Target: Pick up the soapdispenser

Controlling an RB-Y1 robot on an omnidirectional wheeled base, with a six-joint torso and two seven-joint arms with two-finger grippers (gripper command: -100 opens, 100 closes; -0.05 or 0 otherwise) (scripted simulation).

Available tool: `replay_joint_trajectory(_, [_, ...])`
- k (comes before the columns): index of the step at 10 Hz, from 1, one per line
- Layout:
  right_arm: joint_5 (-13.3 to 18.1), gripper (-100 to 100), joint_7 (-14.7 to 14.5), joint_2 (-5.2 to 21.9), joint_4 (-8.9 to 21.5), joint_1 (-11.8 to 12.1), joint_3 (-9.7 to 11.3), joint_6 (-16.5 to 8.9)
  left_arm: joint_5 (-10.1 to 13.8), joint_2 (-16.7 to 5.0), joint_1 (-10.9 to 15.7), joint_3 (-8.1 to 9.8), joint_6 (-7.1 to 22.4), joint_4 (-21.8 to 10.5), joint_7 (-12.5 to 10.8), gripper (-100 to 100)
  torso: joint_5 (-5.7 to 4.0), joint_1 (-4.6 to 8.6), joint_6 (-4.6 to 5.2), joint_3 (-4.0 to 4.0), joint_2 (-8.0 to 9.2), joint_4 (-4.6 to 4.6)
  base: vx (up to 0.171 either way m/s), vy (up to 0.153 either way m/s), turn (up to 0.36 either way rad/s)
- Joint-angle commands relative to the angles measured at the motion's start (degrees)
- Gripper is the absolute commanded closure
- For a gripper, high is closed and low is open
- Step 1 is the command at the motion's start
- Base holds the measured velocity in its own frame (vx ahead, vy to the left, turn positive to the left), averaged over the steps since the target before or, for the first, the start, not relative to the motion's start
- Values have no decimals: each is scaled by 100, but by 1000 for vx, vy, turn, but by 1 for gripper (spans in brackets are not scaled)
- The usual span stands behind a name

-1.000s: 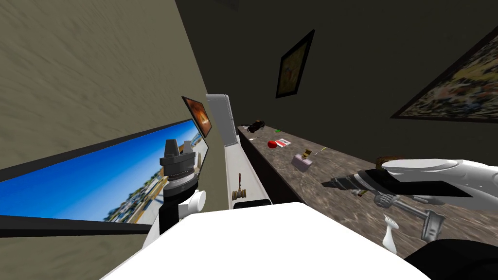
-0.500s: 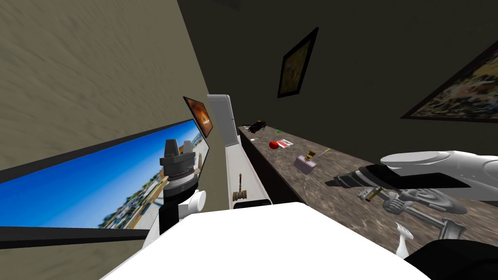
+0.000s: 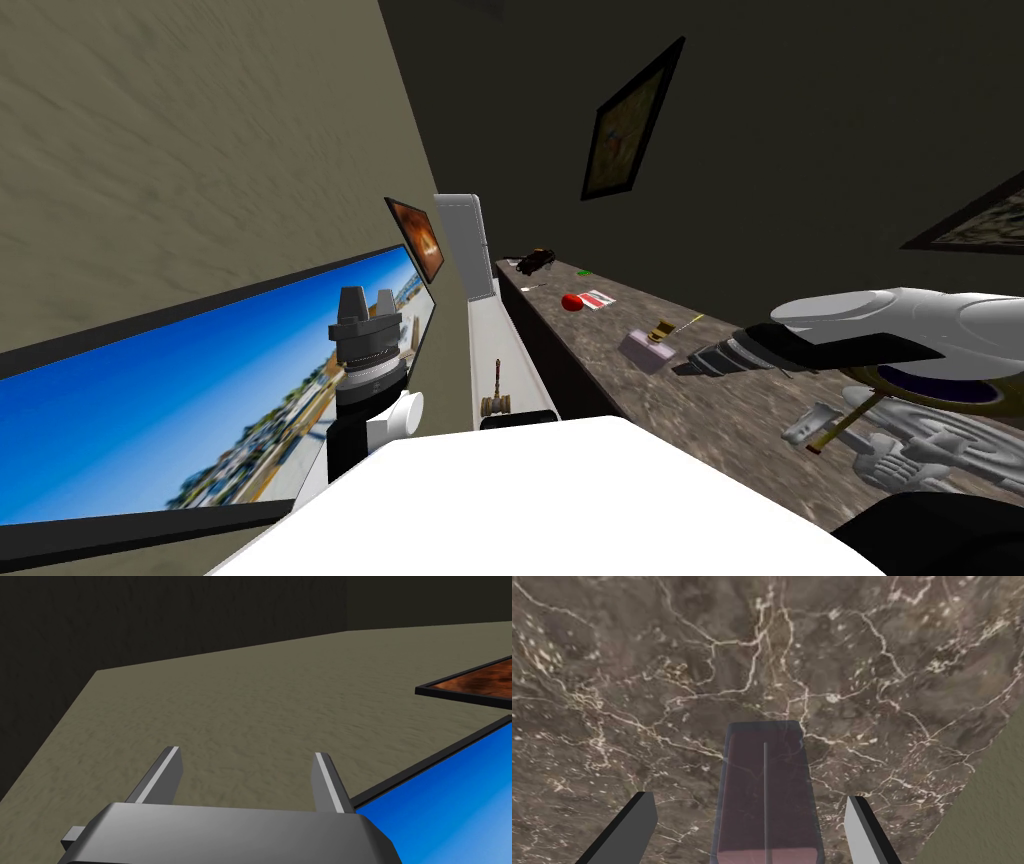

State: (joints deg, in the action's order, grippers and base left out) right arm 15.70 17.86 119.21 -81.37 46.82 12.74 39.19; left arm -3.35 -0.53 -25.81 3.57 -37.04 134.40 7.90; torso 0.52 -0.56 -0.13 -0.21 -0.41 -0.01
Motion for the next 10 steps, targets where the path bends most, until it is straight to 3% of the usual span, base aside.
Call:
replay_joint_trajectory(1, [77, -100, 24, 120, 72, 41, -164, 35, 0, 0, 0, 0, 0, 0, 0, 0, 0, 0, 0, 0, 0, 0, 77, 1, 149])
replay_joint_trajectory(3, [77, -100, 35, 103, 47, 68, -176, 8, 0, 0, 0, 0, 0, 0, 0, 0, 0, 0, -1, -4, -7, -2, 56, 0, 47])
replay_joint_trajectory(4, [81, 0, 35, 105, 51, 74, -186, 15, 0, 0, 0, 0, 0, 0, 0, 0, -1, 3, 0, 3, 6, 2, 6, 0, 2])
replay_joint_trajectory(5, [128, -100, -53, -107, 48, 106, -143, -63, 0, 0, 0, 0, 0, 0, 0, 0, -1, 4, 0, 10, 17, 5, 22, -6, 75])
replay_joint_trajectory(7, [128, -100, -53, -107, 48, 106, -143, -63, 0, 0, 0, 0, 0, 0, 0, 0, -2, 8, 0, 10, 17, 5, 16, -7, 29])
replay_joint_trajectory(10, [222, -100, -231, -532, 43, 172, -58, -218, 0, 0, 0, 0, 0, 0, 0, 0, -4, 10, 1, 11, 18, 5, 19, -9, 71])
